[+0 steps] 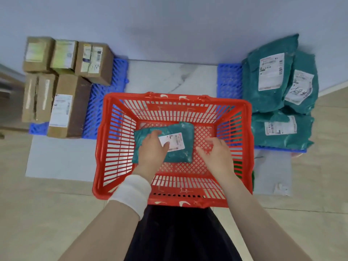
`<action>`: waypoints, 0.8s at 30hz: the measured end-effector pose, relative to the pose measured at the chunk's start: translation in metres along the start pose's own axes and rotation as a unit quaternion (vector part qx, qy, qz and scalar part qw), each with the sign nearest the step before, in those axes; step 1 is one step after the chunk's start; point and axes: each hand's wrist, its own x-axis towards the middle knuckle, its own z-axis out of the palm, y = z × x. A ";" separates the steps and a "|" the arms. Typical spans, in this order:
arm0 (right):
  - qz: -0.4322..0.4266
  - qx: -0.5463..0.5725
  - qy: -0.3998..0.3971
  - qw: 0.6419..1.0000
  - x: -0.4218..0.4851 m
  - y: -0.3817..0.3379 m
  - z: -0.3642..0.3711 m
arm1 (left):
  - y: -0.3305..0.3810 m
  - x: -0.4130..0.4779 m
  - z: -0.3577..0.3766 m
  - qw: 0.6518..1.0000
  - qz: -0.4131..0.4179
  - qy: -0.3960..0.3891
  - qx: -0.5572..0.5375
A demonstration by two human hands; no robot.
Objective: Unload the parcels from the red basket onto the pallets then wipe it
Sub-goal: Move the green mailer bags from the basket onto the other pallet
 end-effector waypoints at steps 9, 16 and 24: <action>0.160 0.094 -0.153 0.971 0.063 0.027 0.101 | -0.086 0.074 0.039 0.982 -0.157 -0.108 -0.016; 0.257 0.149 -0.091 0.950 0.121 0.038 0.163 | -0.104 0.119 0.071 0.983 -0.168 -0.070 0.010; 0.202 0.245 -0.077 0.945 0.073 0.019 0.108 | -0.083 0.090 0.031 0.990 -0.107 -0.082 -0.043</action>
